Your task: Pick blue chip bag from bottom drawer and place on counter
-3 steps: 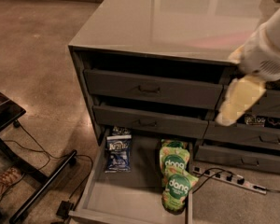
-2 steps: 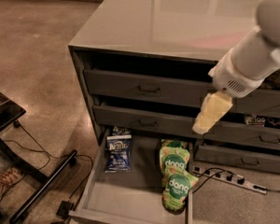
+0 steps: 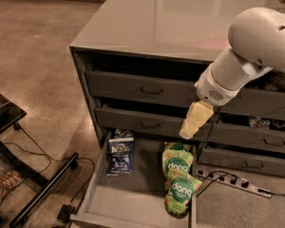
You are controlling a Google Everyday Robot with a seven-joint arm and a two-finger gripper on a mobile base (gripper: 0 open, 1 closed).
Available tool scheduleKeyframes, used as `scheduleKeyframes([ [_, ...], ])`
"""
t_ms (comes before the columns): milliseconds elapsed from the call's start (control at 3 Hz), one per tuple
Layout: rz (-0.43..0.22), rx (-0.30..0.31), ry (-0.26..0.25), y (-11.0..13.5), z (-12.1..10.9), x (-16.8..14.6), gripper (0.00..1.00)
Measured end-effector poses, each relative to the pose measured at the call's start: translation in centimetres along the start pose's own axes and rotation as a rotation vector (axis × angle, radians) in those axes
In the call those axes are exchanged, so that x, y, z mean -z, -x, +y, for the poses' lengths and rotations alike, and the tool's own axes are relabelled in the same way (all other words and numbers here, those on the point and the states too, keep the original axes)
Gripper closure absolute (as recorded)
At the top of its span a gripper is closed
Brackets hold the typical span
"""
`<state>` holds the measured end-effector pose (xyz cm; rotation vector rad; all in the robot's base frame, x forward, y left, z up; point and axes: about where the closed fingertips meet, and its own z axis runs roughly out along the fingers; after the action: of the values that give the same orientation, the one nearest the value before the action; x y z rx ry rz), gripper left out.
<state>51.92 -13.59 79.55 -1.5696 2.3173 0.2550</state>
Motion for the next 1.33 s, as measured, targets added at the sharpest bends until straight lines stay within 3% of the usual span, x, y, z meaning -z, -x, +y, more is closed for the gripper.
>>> scheduleKeyframes([
  [333, 0.000, 0.000, 0.000, 0.0, 0.0, 0.0, 0.00],
  [1333, -0.081, -0.118, -0.018, 2.5, 1.5, -13.6, 0.00],
])
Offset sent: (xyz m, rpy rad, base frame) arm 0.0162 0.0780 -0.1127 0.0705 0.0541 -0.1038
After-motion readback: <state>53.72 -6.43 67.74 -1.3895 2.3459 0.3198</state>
